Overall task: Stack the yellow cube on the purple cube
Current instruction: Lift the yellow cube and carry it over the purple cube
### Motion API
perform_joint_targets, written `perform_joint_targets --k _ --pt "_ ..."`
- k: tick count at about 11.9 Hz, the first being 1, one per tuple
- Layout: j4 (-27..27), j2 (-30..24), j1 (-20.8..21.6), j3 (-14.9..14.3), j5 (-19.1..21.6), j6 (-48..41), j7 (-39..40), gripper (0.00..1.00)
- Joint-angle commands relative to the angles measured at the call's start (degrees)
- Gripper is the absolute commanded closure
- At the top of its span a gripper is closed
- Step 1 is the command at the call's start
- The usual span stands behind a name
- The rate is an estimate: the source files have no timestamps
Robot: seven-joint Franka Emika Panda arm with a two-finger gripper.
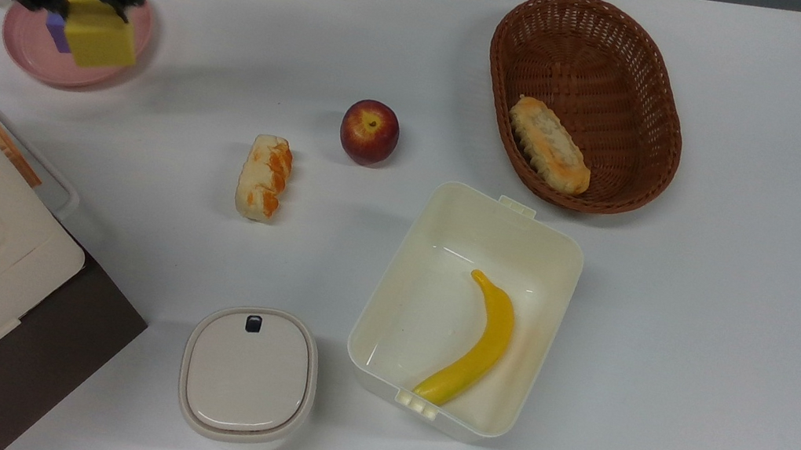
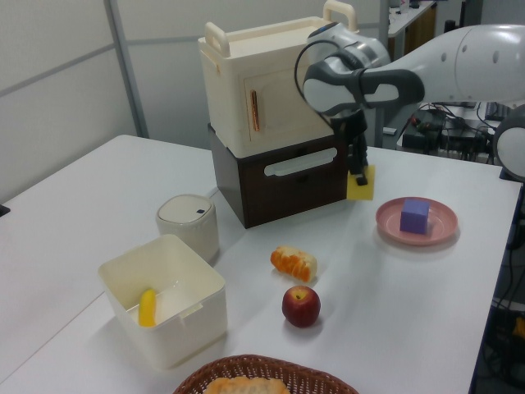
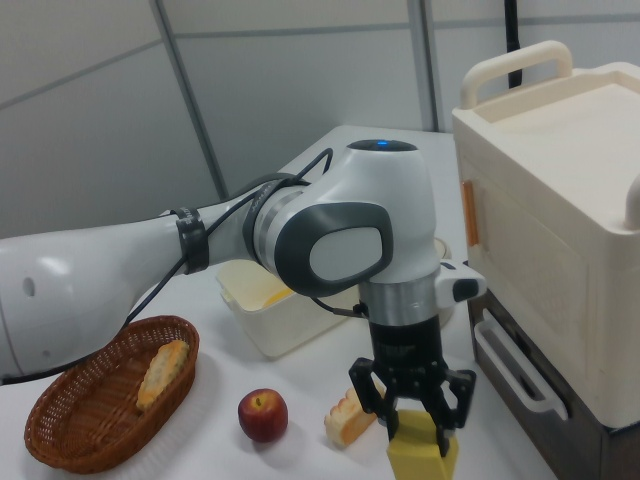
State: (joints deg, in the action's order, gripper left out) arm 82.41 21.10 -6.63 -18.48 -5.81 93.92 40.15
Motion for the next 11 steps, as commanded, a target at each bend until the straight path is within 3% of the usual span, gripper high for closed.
perform_joint_targets --k 1,5,9,11 --pt "1.9 -4.1 -0.5 -1.4 -0.1 -1.0 1.1 0.8" --pt "2.8 -5.8 -2.8 -1.4 -0.3 -1.0 1.9 0.8" --pt "17.6 -13.7 -5.6 -1.3 -0.4 9.2 5.5 0.8" --pt "20.7 -13.9 -7.2 -1.5 -0.6 10.7 7.3 0.8"
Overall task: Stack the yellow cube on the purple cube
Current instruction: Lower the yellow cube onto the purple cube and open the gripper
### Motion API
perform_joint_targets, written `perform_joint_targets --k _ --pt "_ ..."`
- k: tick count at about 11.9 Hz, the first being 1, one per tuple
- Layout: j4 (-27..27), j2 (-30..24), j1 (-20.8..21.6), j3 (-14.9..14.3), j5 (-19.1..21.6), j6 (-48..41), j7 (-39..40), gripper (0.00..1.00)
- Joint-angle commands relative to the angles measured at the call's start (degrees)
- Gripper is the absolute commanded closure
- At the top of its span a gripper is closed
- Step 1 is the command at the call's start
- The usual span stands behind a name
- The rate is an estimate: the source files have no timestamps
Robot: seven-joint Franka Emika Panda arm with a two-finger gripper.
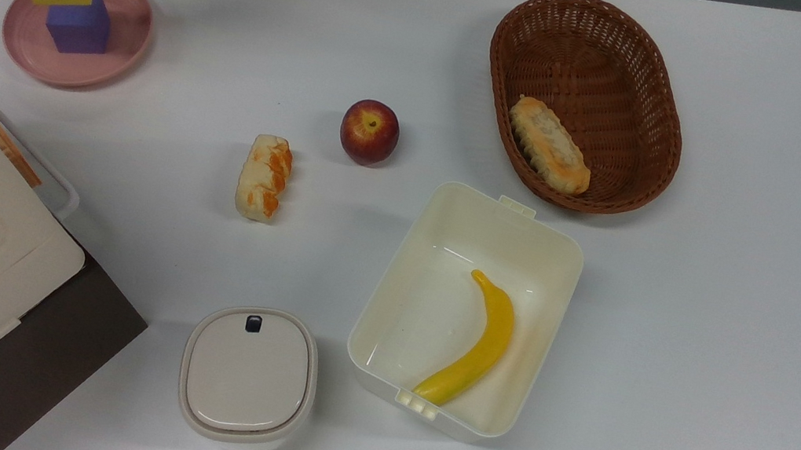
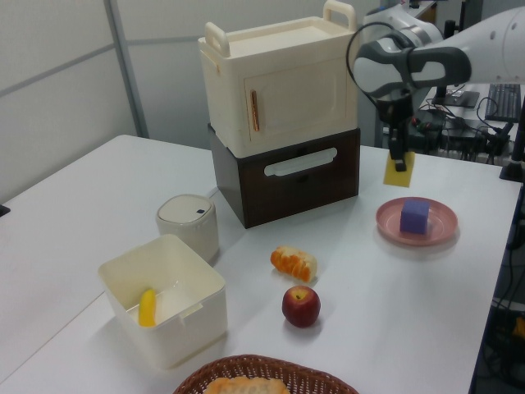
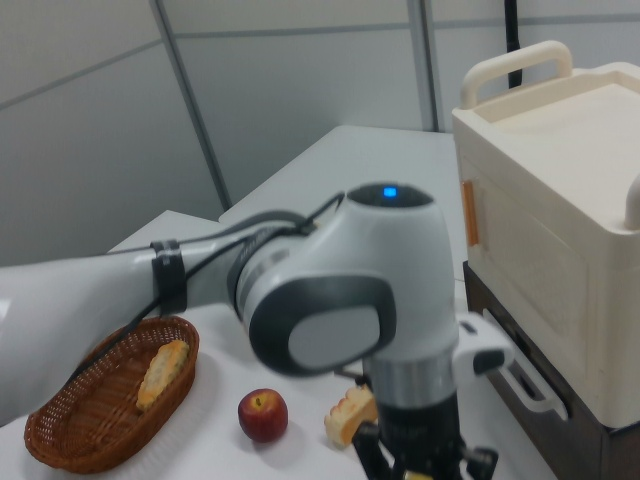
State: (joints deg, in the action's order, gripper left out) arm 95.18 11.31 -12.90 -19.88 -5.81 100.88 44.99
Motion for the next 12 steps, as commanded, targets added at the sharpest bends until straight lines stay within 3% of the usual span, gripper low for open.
perform_joint_targets --k 1,6,7,8,9,11,12 --pt "8.4 -3.6 -2.3 -0.1 -0.7 4.1 3.0 0.8" --pt "7.9 1.0 -4.9 -0.1 -0.7 7.9 4.9 0.75" --pt "7.8 1.7 -4.9 -0.1 -0.7 8.5 4.8 0.7" --pt "7.7 2.1 -4.8 0.0 -0.6 8.6 4.7 0.59" --pt "7.6 2.5 -4.6 0.0 -0.6 8.6 4.2 0.35" --pt "7.0 2.6 -4.4 0.1 -0.6 8.5 4.1 0.0" --pt "6.4 2.5 -4.4 0.2 -0.6 7.9 4.1 0.0"
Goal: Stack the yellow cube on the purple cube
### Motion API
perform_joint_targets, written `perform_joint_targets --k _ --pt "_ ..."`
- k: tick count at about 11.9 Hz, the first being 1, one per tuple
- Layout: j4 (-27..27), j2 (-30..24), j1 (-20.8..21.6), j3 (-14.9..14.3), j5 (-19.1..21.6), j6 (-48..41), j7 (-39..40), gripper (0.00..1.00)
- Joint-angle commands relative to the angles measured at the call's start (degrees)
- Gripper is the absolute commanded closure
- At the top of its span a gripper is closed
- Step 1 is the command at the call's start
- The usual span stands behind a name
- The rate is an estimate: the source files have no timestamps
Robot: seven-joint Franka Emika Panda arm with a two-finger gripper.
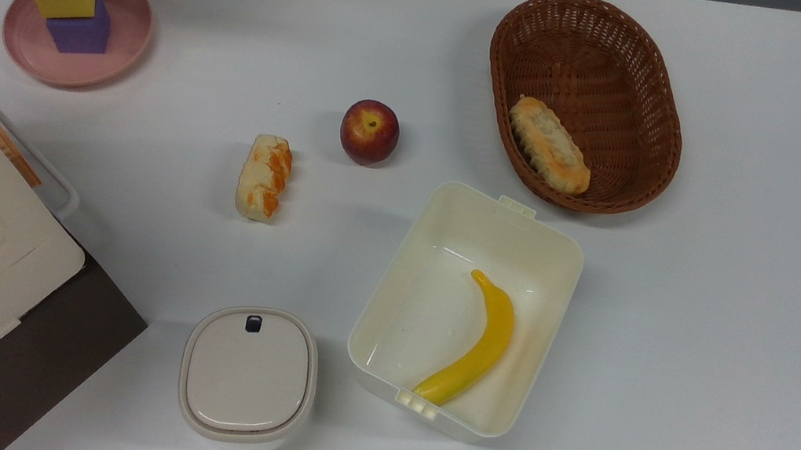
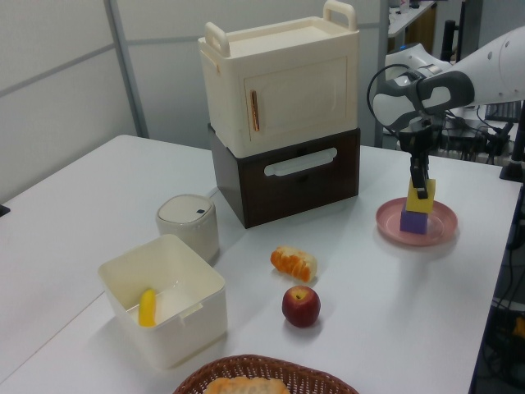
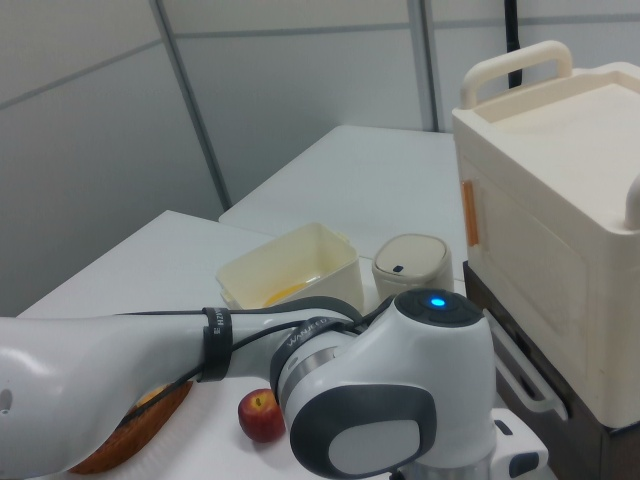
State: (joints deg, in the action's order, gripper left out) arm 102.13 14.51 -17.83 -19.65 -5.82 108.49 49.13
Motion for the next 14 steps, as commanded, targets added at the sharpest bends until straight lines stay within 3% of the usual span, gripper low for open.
perform_joint_targets --k 1,7,14 --pt "-1.3 -1.1 0.7 0.1 -0.5 0.0 -0.2 0.0" --pt "-14.7 -1.5 5.2 0.4 1.9 -17.3 -3.3 0.0" --pt "-17.7 -3.6 23.2 0.3 1.7 -16.6 -32.2 0.0"
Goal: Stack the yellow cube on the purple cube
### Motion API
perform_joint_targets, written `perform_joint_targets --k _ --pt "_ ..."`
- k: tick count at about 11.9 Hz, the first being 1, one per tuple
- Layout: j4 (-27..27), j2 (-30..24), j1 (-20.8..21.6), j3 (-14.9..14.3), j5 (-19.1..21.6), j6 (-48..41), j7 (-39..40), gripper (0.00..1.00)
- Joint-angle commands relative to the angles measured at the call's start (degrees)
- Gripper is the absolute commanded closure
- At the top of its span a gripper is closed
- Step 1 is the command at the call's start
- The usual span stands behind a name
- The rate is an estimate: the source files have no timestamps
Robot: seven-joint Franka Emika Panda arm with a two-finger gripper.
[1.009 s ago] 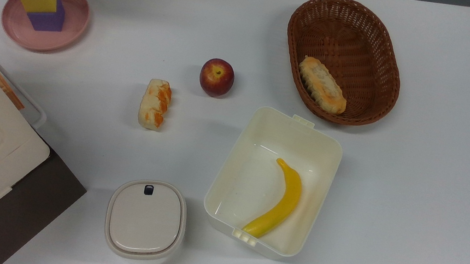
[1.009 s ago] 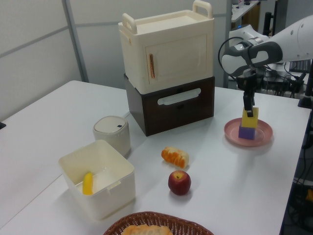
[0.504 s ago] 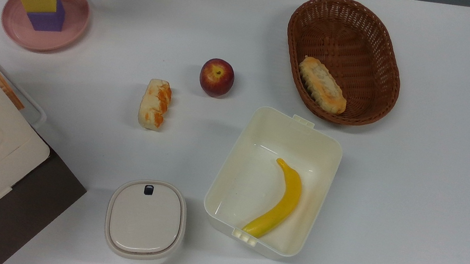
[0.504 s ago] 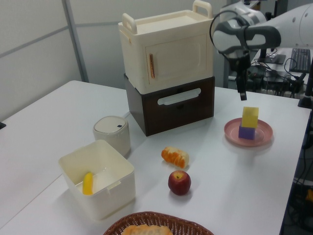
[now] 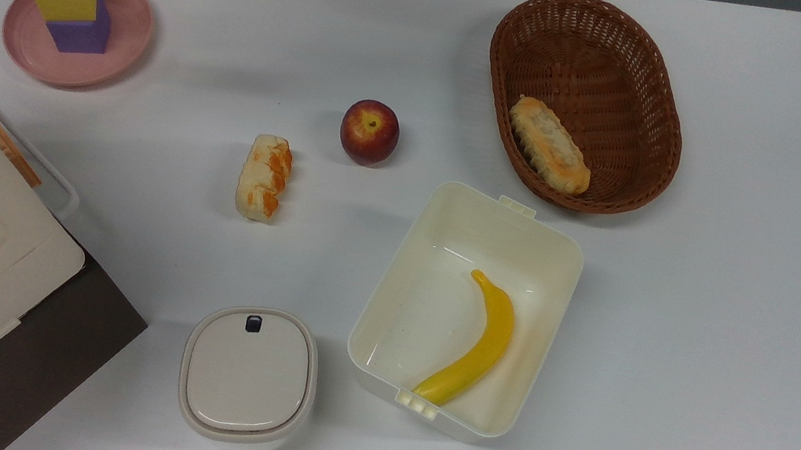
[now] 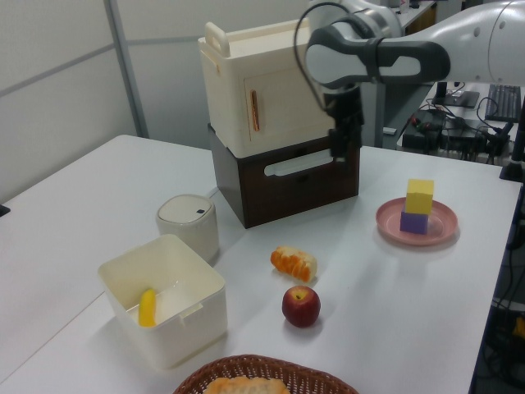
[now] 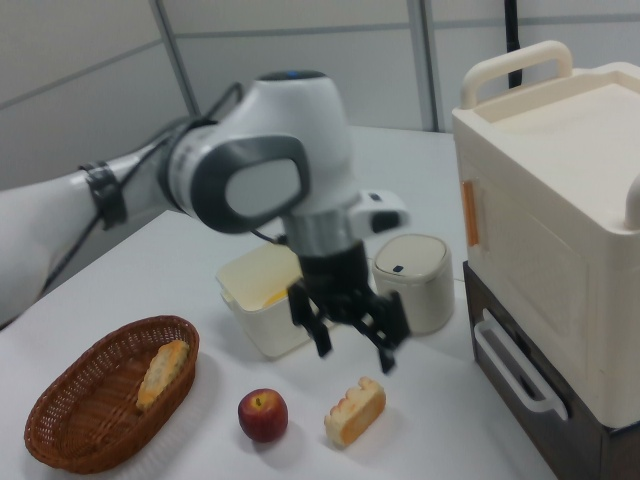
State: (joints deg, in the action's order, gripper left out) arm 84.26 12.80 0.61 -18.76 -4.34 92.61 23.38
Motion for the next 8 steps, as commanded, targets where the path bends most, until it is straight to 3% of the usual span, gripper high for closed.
perform_joint_targets --k 1,2,3,6,8 --pt "-0.8 -2.0 6.6 -0.5 0.4 -1.0 -6.9 0.0" --pt "-1.2 -2.0 7.6 -0.3 0.6 -1.1 -7.3 0.0" --pt "-1.2 -2.0 7.2 2.0 0.8 -0.7 -8.2 0.0" --pt "-1.0 -1.8 -0.2 10.9 2.8 -0.5 -11.3 0.0" --pt "-0.6 -1.5 -2.7 14.8 2.8 2.3 -14.6 0.0"
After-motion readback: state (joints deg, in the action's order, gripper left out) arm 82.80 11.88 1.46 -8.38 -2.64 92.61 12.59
